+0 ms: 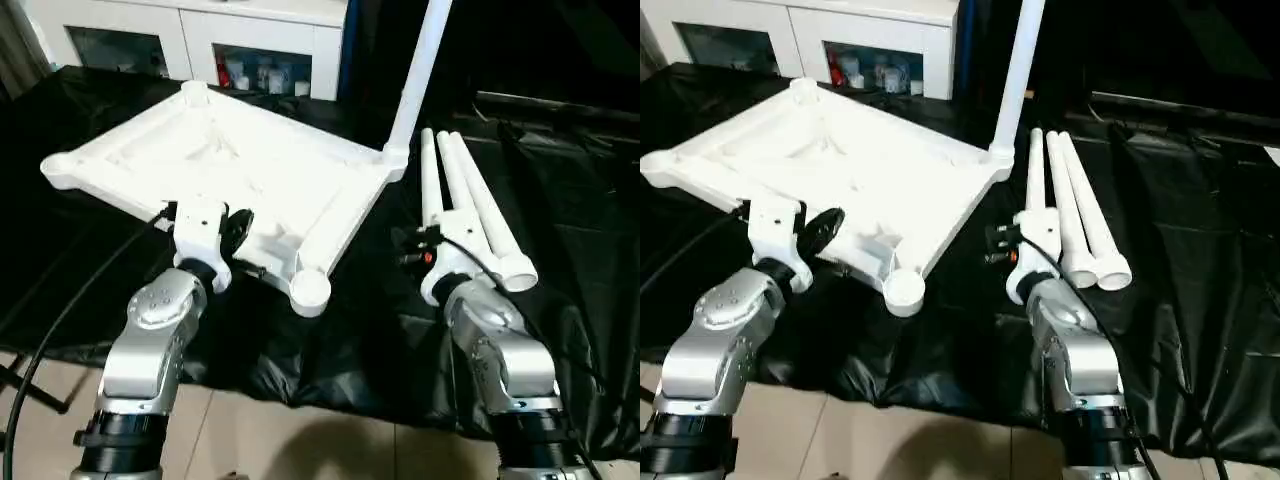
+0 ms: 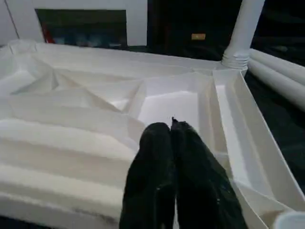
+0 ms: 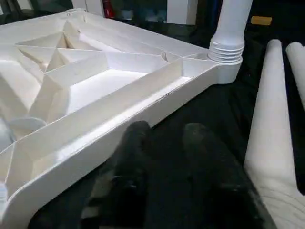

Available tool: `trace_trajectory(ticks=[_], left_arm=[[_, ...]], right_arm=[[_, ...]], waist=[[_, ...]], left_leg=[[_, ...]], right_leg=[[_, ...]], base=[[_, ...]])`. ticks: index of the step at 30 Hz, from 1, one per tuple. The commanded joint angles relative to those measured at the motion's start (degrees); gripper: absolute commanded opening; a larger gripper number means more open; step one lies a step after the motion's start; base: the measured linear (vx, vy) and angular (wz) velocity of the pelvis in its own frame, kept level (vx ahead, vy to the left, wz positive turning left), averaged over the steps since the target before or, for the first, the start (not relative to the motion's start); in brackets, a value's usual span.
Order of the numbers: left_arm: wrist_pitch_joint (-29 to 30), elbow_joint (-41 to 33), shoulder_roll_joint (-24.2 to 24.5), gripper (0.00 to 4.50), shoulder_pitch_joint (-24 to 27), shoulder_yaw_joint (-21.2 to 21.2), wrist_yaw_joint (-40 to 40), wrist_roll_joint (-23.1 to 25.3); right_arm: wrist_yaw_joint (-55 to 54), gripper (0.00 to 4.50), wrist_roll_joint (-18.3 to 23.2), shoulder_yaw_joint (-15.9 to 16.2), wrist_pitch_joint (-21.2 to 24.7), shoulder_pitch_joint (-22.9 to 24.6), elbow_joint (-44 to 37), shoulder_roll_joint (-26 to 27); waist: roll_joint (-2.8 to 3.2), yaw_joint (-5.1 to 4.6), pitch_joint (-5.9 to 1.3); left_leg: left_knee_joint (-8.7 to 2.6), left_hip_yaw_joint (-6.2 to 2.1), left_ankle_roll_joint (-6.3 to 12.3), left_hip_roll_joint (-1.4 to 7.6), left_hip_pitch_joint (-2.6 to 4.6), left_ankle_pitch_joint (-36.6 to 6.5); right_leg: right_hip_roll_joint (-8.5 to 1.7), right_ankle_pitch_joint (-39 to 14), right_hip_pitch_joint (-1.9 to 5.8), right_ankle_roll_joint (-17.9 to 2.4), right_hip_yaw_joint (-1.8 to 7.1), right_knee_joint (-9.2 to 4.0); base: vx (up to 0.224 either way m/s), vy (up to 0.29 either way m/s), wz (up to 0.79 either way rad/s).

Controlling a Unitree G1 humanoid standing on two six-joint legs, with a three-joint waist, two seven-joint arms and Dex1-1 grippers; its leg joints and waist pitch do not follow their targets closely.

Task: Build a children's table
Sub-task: Rotate table base

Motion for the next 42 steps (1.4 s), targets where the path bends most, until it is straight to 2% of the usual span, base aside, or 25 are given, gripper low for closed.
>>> trace_trajectory(ticks=[1,2,3,5,7,8,9,12,13,16,21,23,25,26,27,29,31,33,34,35,37,38,40,41,42], left_arm=[[1.07,0.39,-0.02,0.54,-0.45,0.54,0.19,-0.79],[1.21,0.51,-0.01,0.66,-0.57,0.64,0.09,-1.00],[1.32,0.61,-0.02,0.79,-0.69,0.68,0.06,-1.11],[1.37,0.65,0.01,0.84,-0.78,0.72,0.08,-1.12],[1.51,0.78,0.05,0.92,-0.97,0.73,0.19,-1.02],[1.51,0.78,0.05,1.13,-0.97,0.73,0.19,-1.02],[1.51,0.78,0.05,1.19,-0.97,0.73,0.19,-1.02],[1.69,0.99,0.13,1.25,-1.22,0.78,0.18,-1.16],[1.70,1.16,0.17,1.51,-1.36,0.87,0.19,-1.23],[1.70,1.35,0.22,1.67,-1.54,0.97,0.19,-1.31],[1.42,1.58,0.30,2.06,-1.76,1.08,0.11,-1.43],[1.42,1.57,0.31,2.31,-1.79,1.16,0.03,-1.53],[1.57,1.05,0.28,2.49,-1.59,1.30,0.04,-1.73],[1.57,1.05,0.28,2.54,-1.59,1.30,0.04,-1.73],[1.60,0.91,0.30,2.54,-1.52,1.33,0.07,-1.75],[1.64,0.75,0.40,2.87,-1.36,1.37,0.14,-1.71],[1.65,0.69,0.45,2.96,-1.27,1.39,0.16,-1.69],[1.64,0.74,0.51,3.19,-1.29,1.37,0.16,-1.73],[1.63,0.79,0.54,3.37,-1.33,1.35,0.16,-1.77],[1.62,0.93,0.57,3.37,-1.42,1.34,0.12,-1.81],[1.56,1.05,0.61,3.51,-1.50,1.30,0.08,-1.79],[1.53,1.19,0.60,3.76,-1.61,1.31,0.05,-1.81],[1.51,1.27,0.61,3.82,-1.67,1.30,0.01,-1.82],[1.46,1.51,0.59,3.87,-1.87,1.31,0.01,-1.85],[1.49,1.70,0.61,4.09,-2.03,1.30,0.06,-1.83]], right_arm=[[-0.01,1.57,0.77,-0.61,0.84,0.24,-0.88,-0.44],[0.00,1.64,0.86,-0.57,0.87,0.20,-0.94,-0.48],[0.02,1.76,0.99,-0.55,0.89,0.14,-0.93,-0.57],[-0.03,1.89,1.02,-0.51,0.90,0.09,-0.95,-0.61],[0.10,2.00,1.19,-0.46,1.05,0.12,-1.25,-0.59],[0.10,2.12,1.19,-0.46,1.05,0.12,-1.25,-0.59],[0.10,2.20,1.19,-0.46,1.05,0.12,-1.25,-0.59],[0.12,2.33,1.23,-0.43,1.19,0.21,-1.52,-0.56],[0.11,2.54,1.20,-0.39,1.20,0.28,-1.59,-0.56],[0.13,2.73,1.20,-0.35,1.22,0.35,-1.67,-0.56],[0.19,3.12,1.25,-0.17,1.16,0.66,-1.68,-0.68],[0.20,3.32,1.26,-0.04,1.17,0.63,-1.57,-0.72],[0.19,3.53,1.36,0.21,1.15,0.57,-1.41,-0.81],[0.19,3.59,1.36,0.21,1.15,0.57,-1.41,-0.81],[0.17,3.59,1.38,0.30,1.13,0.55,-1.36,-0.83],[0.12,3.87,1.01,0.74,1.11,0.62,-1.19,-0.93],[0.07,4.01,0.62,1.11,1.07,0.73,-1.10,-1.02],[-0.10,4.19,0.14,1.42,0.95,0.75,-0.98,-1.14],[-0.22,4.31,-0.15,1.59,0.87,0.75,-0.91,-1.22],[-0.24,4.37,-0.33,1.71,0.78,0.68,-0.80,-1.29],[-0.28,4.39,-0.58,1.86,0.69,0.65,-0.77,-1.41],[-0.19,4.39,-0.53,1.96,0.87,0.68,-0.84,-1.45],[-0.14,4.39,-0.37,2.04,1.94,0.71,-1.07,-1.51],[-0.29,4.39,-0.05,2.08,2.61,0.75,-1.25,-1.57],[-0.63,4.39,-0.13,2.14,2.73,0.65,-1.09,-1.73]], waist=[[0.33,0.08,-4.33],[0.41,0.13,-4.15],[0.74,0.06,-3.29],[0.89,-0.13,-2.74],[0.86,-0.42,-2.08],[0.87,-0.40,-2.04],[0.79,-0.38,-2.13],[0.78,-0.31,-2.26],[0.70,-0.34,-2.31],[0.74,-0.33,-2.42],[0.70,-0.22,-2.76],[0.53,-0.25,-3.07],[0.71,-0.14,-3.24],[0.50,-0.19,-3.29],[0.65,-0.13,-3.33],[0.68,-0.19,-3.40],[0.80,-0.17,-3.40],[1.00,-0.03,-3.34],[0.95,-0.04,-3.37],[1.05,0.00,-3.57],[0.97,0.01,-3.85],[1.07,0.09,-4.18],[0.87,0.08,-4.48],[2.26,0.05,-4.80],[1.44,-0.24,-3.43]], left_leg=[[-2.37,-0.60,7.59,2.40,-0.50,15.99],[-2.72,-0.53,6.69,2.58,-0.39,11.70],[-3.67,-0.54,3.10,3.20,-0.06,0.76],[-4.14,-0.45,0.64,3.30,0.43,-5.79],[-4.81,-0.66,-2.18,3.04,1.10,-13.98],[-4.88,-0.74,-2.51,2.96,1.20,-14.99],[-4.87,-0.90,-2.73,2.74,1.24,-15.57],[-4.85,-0.99,-2.53,2.55,0.83,-14.39],[-4.82,-0.99,-2.42,2.50,0.71,-14.10],[-4.84,-1.04,-2.31,2.49,0.56,-13.54],[-4.98,-1.05,-1.92,2.69,0.17,-12.51],[-4.91,-1.02,-1.82,2.75,-0.17,-10.32],[-4.81,-0.89,-1.71,2.78,-0.02,-9.20],[-4.89,-0.87,-1.77,2.78,0.06,-9.95],[-5.12,-0.77,-1.67,2.73,0.46,-11.96],[-5.62,-0.32,0.01,2.47,1.23,-14.96],[-5.89,0.26,1.95,2.04,1.69,-14.99],[-6.08,0.46,3.05,2.06,1.87,-12.84],[-6.21,0.56,3.49,2.07,2.13,-11.43],[-6.08,0.60,3.76,1.85,1.83,-9.09],[-5.85,0.64,4.25,1.64,1.77,-6.59],[-5.57,0.66,4.91,1.33,1.62,-3.87],[-5.16,0.65,6.44,0.83,1.43,-0.60],[-5.27,2.33,3.21,2.05,6.00,-2.63],[-6.86,2.59,-3.24,4.31,8.77,-7.06]], right_leg=[[-4.50,23.23,4.10,-13.88,3.67,-1.90],[-4.61,18.38,4.02,-13.67,3.62,-2.41],[-4.98,3.23,3.73,-12.30,3.60,-3.91],[-4.88,-6.44,3.22,-10.54,3.53,-4.96],[-4.86,-20.38,2.60,-6.06,3.47,-6.57],[-4.88,-22.62,2.44,-4.89,3.44,-6.86],[-4.99,-26.01,2.11,-2.44,3.43,-7.40],[-5.03,-26.86,2.02,-0.97,3.41,-7.61],[-5.00,-27.10,1.95,-0.55,3.34,-7.68],[-4.92,-26.00,1.85,-0.60,3.29,-7.61],[-4.82,-19.98,1.99,-2.72,3.45,-6.77],[-4.77,-15.07,2.29,-4.03,3.58,-6.20],[-4.76,-11.67,2.47,-5.26,3.63,-5.69],[-4.73,-11.80,2.76,-5.53,3.54,-5.58],[-4.66,-12.89,3.14,-5.97,3.45,-5.64],[-4.16,-15.29,4.24,-7.65,2.99,-6.18],[-3.84,-16.06,5.21,-9.65,2.75,-6.86],[-3.91,-15.41,5.76,-10.65,2.73,-7.18],[-3.80,-13.53,6.05,-11.45,2.69,-7.09],[-3.74,-10.64,6.71,-12.18,2.82,-6.76],[-3.62,-7.11,7.14,-13.03,2.88,-6.35],[-3.42,-2.73,7.57,-13.97,2.90,-5.80],[-3.01,3.45,8.05,-15.19,2.92,-5.07],[-1.33,3.15,5.65,-15.73,4.24,-4.86],[-0.28,2.82,3.04,-14.94,3.79,-2.94]], base=[[-0.086,-0.018,0.02],[-0.130,-0.017,0.00],[-0.143,-0.018,0.01],[-0.133,-0.015,0.02],[-0.082,-0.004,0.02],[-0.105,-0.001,-0.01],[-0.150,-0.001,0.00],[-0.081,-0.001,0.00],[-0.065,0.000,0.00],[0.000,0.000,0.00],[0.000,0.000,0.00],[0.000,0.000,0.00],[0.051,0.001,0.01],[0.062,-0.001,0.01],[0.067,0.000,0.00],[0.068,0.000,0.00],[0.076,0.001,0.01],[0.076,0.007,0.01],[0.079,0.009,0.02],[0.096,0.012,0.02],[0.093,0.014,0.00],[0.090,0.012,0.02],[0.087,0.013,0.03],[0.100,0.010,-0.05],[0.106,0.002,-0.33]])
